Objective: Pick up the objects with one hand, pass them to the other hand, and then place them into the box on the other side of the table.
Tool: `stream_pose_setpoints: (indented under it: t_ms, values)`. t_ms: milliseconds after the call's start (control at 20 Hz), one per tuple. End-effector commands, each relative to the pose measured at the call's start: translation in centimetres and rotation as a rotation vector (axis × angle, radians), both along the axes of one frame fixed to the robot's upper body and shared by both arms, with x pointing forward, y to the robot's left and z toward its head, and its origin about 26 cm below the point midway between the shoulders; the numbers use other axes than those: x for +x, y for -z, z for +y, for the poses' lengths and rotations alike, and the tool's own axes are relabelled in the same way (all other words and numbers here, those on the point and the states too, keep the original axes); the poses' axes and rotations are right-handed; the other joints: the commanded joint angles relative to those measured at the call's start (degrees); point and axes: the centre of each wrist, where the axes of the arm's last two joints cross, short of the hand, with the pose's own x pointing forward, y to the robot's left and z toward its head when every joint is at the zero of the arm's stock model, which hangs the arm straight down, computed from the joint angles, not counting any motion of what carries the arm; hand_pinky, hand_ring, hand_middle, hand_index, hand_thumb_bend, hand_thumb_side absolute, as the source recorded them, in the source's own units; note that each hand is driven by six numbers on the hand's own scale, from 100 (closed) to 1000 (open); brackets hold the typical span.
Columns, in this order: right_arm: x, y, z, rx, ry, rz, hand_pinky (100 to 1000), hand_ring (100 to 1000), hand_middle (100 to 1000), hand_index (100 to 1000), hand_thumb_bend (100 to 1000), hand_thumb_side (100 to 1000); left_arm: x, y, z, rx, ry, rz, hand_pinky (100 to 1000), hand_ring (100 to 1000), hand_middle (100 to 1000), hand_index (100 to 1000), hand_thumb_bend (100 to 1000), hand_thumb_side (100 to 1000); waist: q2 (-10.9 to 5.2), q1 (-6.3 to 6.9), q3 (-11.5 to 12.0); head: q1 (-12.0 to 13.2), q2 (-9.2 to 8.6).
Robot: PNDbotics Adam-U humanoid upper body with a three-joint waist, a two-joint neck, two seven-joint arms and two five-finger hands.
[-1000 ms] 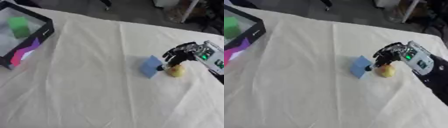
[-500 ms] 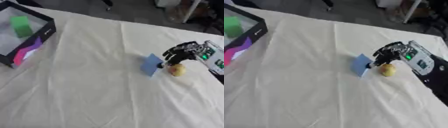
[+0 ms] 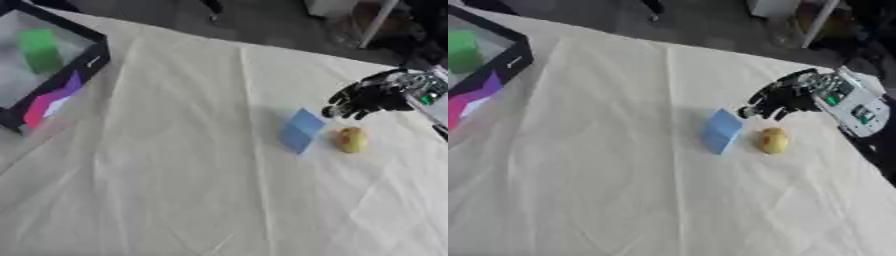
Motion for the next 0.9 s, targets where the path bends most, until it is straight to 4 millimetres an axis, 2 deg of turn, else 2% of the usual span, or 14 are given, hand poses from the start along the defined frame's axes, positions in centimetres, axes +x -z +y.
stream_pose_setpoints:
  t_ms: [50,250,300,350,550,750,900]
  values:
    - [0.1,-1.9,-1.2,0.012,0.017,0.001,906,887,878,936,228,489,-0.3,-1.6,0.7,0.025,-0.015,-0.027,923,746,669,745,100,475,-1.56,-0.28,-0.1,-0.3,0.10]
    - [0.1,-1.7,-0.6,0.024,-0.005,0.013,905,887,879,935,213,500,-0.2,-1.7,0.6,0.025,-0.013,-0.031,923,746,669,745,100,478,-1.44,-0.30,0.1,-0.6,0.10]
    - [0.1,-1.5,-0.4,0.030,-0.011,0.020,905,888,878,935,235,493,-0.2,-1.6,0.6,0.024,-0.012,-0.030,923,746,669,745,100,478,-1.41,-0.29,0.1,-0.6,0.10]
    - [0.1,-1.4,-0.2,0.035,-0.017,0.027,905,888,879,934,199,502,-0.2,-1.7,0.5,0.025,-0.011,-0.030,923,746,669,745,100,478,-1.37,-0.29,0.2,-0.7,0.10]
    - [0.3,-1.1,0.9,0.060,-0.044,0.058,906,891,883,934,168,532,-0.1,-1.6,0.4,0.021,-0.008,-0.030,923,746,669,745,100,481,-1.20,-0.25,0.4,-1.0,0.10]
    - [0.5,-0.7,1.2,0.058,-0.047,0.076,910,895,886,938,242,533,0.0,-1.5,0.3,0.022,-0.005,-0.028,922,747,669,746,100,480,-0.95,-0.10,0.7,-1.2,0.10]
    - [0.6,-0.4,0.9,0.050,-0.039,0.079,912,897,889,940,261,527,-0.1,-1.6,0.3,0.022,-0.006,-0.030,923,746,669,746,100,480,-0.87,-0.04,0.7,-1.3,0.10]
